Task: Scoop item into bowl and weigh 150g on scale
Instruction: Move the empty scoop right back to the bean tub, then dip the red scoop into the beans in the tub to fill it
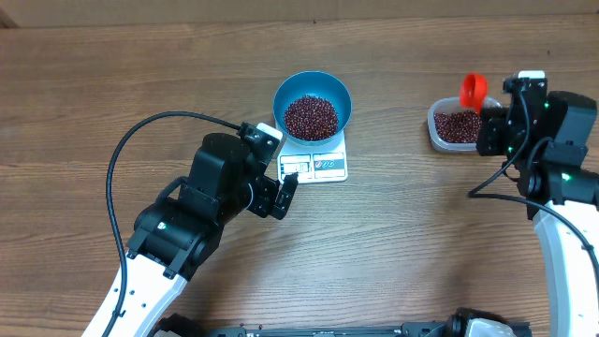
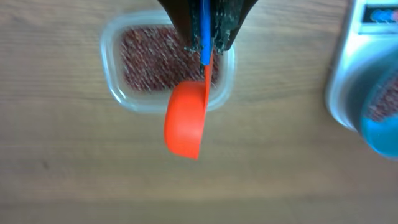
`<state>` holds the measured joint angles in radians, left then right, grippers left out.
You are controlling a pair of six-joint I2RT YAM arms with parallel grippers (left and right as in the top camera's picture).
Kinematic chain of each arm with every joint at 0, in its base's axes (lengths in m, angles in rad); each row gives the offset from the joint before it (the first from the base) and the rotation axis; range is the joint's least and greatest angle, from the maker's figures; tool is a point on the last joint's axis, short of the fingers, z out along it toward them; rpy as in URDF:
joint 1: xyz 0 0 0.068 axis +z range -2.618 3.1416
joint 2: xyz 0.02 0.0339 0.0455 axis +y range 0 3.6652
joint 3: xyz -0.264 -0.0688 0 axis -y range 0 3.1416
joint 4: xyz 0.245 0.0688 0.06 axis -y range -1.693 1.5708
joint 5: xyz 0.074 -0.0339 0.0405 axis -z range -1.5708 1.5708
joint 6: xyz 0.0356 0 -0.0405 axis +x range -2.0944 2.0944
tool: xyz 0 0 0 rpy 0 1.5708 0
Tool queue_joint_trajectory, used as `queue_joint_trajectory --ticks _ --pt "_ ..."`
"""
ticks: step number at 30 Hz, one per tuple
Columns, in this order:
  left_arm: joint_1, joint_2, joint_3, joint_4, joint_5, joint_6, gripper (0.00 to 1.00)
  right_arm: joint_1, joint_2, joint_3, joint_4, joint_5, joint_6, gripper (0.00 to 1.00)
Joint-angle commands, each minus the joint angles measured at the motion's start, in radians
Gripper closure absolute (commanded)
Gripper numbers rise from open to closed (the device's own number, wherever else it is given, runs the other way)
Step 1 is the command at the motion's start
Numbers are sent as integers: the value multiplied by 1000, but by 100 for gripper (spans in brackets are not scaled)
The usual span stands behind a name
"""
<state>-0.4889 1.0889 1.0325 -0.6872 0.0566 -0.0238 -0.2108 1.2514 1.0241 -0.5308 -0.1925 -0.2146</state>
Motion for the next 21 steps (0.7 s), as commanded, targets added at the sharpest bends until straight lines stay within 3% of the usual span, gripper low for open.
queue_joint_trajectory --ticks 1,7,21 --pt "5 3 -2 3 11 -10 1 -4 29 28 -49 110 -83 96" --pt "5 3 -2 3 11 -10 1 -4 89 27 -111 223 -85 96" --pt "5 3 -2 3 11 -10 0 -4 286 26 -46 222 -267 96"
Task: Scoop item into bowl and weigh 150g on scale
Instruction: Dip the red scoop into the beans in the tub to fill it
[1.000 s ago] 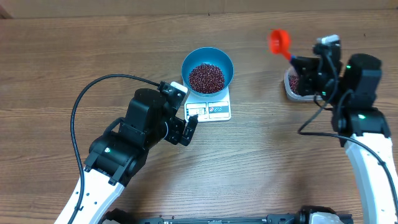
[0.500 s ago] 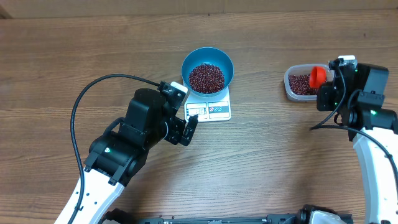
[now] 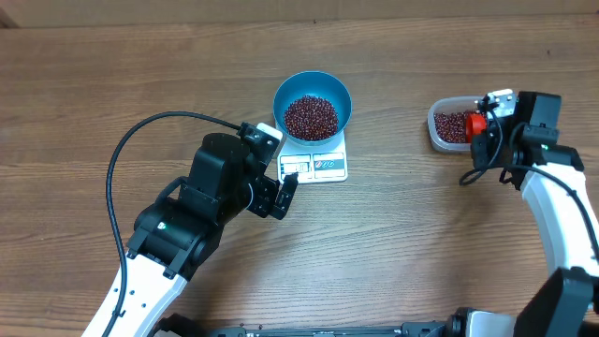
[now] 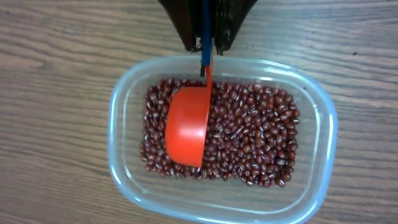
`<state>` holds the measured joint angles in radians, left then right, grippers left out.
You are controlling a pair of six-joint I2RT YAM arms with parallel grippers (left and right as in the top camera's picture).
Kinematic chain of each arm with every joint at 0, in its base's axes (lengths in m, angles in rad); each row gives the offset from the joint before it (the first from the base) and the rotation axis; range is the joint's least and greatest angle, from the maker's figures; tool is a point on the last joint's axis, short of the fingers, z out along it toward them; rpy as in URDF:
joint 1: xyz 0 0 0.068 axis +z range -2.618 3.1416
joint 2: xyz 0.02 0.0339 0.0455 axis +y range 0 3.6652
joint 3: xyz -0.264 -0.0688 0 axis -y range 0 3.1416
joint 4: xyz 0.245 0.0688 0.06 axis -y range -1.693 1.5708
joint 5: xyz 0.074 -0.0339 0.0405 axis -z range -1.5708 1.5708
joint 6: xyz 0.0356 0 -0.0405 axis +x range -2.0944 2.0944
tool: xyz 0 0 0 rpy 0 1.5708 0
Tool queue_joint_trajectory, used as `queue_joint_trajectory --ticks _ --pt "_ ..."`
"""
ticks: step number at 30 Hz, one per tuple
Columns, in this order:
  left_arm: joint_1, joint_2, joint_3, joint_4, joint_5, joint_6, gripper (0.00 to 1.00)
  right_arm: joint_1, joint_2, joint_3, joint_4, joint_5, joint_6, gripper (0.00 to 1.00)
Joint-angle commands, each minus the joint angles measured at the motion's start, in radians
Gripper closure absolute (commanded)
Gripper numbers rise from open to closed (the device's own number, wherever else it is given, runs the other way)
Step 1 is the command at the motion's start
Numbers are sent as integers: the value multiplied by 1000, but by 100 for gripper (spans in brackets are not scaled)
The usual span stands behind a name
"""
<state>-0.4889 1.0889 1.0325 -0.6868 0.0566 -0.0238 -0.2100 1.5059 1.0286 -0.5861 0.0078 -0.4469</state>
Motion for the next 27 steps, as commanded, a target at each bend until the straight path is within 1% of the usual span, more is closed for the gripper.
queue_joint_trajectory --ticks 1,7,14,20,25,27 --pt "5 3 -2 3 11 -10 1 -5 34 22 13 21 -35 96" --pt "5 4 -2 3 11 -10 0 -5 34 22 16 -8 -34 96" --pt "5 3 -2 2 11 -10 0 -5 34 22 20 -192 -34 96" --pt "5 4 -2 2 11 -10 0 -5 34 22 10 -237 -22 96" --pt "5 4 -2 2 11 -10 0 -5 34 22 14 -312 -21 96" --pt "5 4 -2 2 11 -10 1 -5 34 22 29 -327 31 96"
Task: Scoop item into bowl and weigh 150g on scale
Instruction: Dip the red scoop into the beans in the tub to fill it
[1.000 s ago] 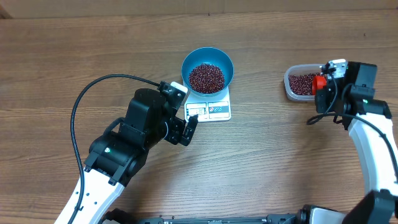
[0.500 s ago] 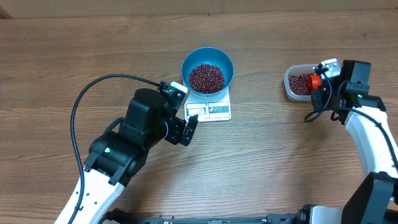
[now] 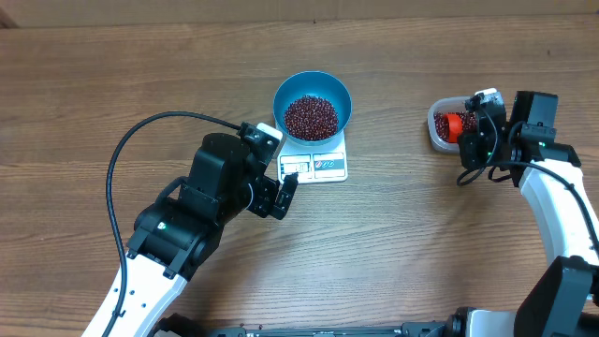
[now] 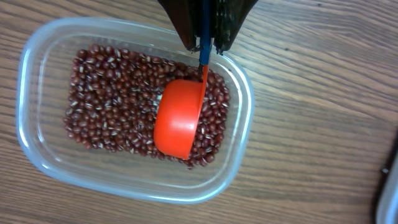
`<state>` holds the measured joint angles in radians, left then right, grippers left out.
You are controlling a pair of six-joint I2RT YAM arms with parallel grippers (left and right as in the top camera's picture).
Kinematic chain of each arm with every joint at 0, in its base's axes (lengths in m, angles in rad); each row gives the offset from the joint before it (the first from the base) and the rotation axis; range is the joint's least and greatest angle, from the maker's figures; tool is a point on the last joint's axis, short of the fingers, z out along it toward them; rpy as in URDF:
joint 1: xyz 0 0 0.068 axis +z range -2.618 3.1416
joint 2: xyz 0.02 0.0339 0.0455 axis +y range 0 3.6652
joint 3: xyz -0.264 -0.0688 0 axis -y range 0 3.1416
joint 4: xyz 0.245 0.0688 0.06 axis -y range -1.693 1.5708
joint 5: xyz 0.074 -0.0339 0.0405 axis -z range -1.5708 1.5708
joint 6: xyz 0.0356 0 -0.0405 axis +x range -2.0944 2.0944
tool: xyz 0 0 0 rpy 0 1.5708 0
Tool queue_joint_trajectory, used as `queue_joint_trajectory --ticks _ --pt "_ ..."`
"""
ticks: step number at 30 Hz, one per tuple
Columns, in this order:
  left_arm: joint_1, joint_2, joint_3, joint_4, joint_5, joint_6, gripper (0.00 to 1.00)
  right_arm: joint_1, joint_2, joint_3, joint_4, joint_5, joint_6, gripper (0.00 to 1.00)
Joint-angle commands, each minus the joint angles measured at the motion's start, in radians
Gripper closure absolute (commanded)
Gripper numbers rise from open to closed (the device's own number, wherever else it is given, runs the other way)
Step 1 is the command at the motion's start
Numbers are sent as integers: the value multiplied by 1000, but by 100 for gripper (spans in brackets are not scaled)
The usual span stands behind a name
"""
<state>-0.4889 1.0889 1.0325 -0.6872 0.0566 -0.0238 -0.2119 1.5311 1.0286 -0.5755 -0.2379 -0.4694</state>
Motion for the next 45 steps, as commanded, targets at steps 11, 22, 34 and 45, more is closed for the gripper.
queue_joint_trajectory --ticks 11,22,34,45 --pt "5 4 -2 3 11 -10 0 -68 8 22 49 -79 327 96" --pt "5 4 -2 3 11 -10 0 -76 9 22 40 -131 343 96" --pt "5 4 -2 3 11 -10 1 -77 16 20 29 -187 483 96" --pt "5 4 -2 3 11 -10 1 -127 33 20 37 -315 507 96"
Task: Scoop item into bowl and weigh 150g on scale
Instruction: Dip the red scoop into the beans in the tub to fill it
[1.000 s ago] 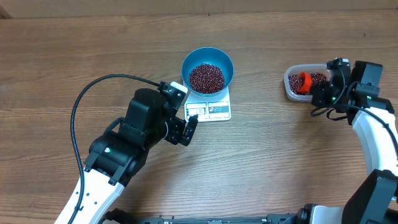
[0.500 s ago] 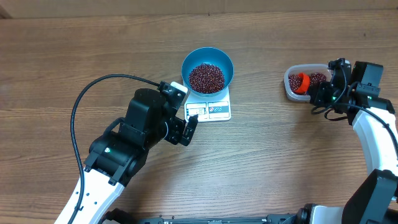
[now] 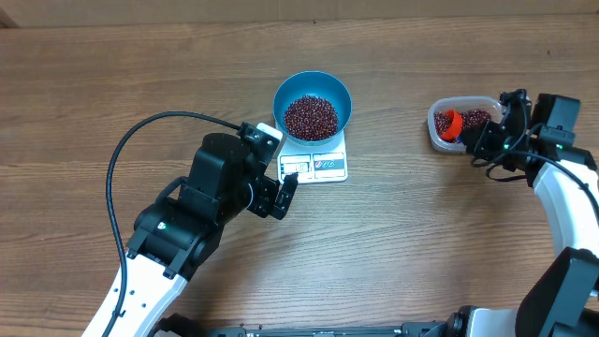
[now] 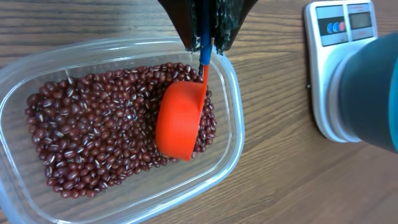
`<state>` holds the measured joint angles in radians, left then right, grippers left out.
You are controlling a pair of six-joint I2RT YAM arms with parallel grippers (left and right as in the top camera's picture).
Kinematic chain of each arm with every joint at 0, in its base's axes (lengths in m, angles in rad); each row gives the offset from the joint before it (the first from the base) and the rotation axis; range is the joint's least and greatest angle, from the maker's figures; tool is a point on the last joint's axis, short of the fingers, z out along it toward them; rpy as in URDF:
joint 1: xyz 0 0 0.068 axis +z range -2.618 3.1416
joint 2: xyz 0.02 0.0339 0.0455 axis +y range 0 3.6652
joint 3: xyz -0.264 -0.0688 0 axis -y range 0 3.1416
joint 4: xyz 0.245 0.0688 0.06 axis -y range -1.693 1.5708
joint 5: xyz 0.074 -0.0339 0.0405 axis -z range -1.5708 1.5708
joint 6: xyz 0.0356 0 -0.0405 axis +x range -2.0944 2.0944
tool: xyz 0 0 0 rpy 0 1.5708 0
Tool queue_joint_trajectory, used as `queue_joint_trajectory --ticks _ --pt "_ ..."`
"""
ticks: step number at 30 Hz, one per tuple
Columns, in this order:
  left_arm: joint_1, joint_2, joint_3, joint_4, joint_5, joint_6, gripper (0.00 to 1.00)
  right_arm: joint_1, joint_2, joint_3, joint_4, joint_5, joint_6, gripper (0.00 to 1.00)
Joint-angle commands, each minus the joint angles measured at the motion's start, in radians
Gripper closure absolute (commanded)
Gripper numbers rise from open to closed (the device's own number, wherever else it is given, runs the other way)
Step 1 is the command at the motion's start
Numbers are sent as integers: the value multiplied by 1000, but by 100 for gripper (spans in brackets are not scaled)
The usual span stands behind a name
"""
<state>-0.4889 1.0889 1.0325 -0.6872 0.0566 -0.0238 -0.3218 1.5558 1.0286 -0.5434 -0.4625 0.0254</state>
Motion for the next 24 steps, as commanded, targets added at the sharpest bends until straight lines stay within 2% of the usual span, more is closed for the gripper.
queue_joint_trajectory --ticks 1,17,24 --pt "5 4 -2 3 11 -10 1 -25 8 20 4 -98 13 96" --pt "5 4 -2 3 11 -10 0 -197 8 20 18 -221 12 96" --pt "5 4 -2 3 11 -10 0 -264 8 20 26 -351 4 96"
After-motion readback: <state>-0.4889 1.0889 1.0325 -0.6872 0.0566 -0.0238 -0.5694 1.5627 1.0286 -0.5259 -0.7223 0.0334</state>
